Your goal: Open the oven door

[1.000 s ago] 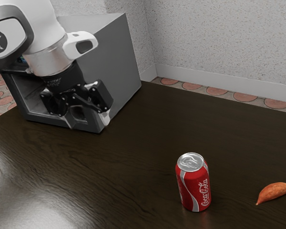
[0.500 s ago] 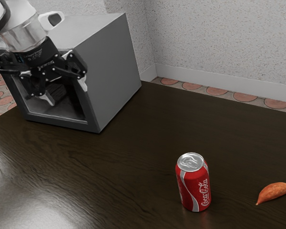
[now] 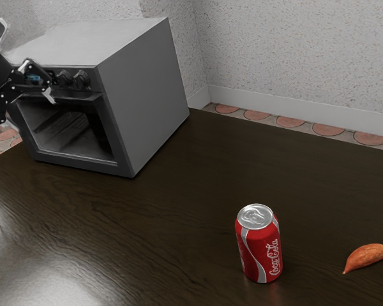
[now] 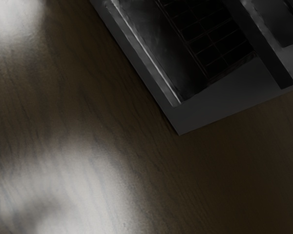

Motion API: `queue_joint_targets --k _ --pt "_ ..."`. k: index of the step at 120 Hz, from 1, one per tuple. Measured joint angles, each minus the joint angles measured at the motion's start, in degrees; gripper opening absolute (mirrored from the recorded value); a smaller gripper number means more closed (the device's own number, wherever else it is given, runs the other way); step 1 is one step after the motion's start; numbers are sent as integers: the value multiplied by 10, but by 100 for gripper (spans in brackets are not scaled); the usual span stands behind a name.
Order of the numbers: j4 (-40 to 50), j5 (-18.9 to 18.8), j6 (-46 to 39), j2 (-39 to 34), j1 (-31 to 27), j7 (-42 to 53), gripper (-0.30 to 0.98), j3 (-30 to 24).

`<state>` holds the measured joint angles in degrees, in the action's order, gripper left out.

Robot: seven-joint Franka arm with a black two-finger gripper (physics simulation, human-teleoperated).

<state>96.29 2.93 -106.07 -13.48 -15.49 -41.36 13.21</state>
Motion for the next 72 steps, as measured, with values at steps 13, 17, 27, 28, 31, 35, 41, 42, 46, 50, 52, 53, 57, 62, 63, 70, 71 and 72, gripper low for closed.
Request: queue_joint_targets --k 13,17,27,28,31,35,41,42,46,50,52,53,57,62,63,70,71,72 --pt "-1 62 -41 13 -78 -17 69 -16" --pt "-2 76 -50 17 -89 -23 69 -17" --pt "-6 98 -79 43 -99 -35 69 -19" --pt "-6 100 -82 46 -100 -36 69 -19" --pt "-10 104 -90 55 -101 -39 69 -19" --pt "-25 109 -100 73 -104 -44 69 -19" --pt "-45 116 -112 98 -108 -53 69 -19" --pt "-47 117 -114 101 -108 -54 69 -19" --pt "-55 120 -120 111 -110 -59 69 -19" --pt "-64 123 -126 122 -112 -65 69 -19" --pt "-67 125 -128 125 -113 -67 69 -19" --pt "-68 126 -129 127 -113 -68 69 -19" --pt "-72 130 -133 132 -114 -73 69 -19" --pt "-79 133 -138 141 -115 -78 69 -20" --pt "-81 134 -139 143 -115 -79 69 -20" --pt "-87 145 -144 154 -117 -86 69 -20" --pt "-88 146 -144 155 -117 -87 69 -19" --pt "-89 147 -145 157 -118 -88 69 -19"
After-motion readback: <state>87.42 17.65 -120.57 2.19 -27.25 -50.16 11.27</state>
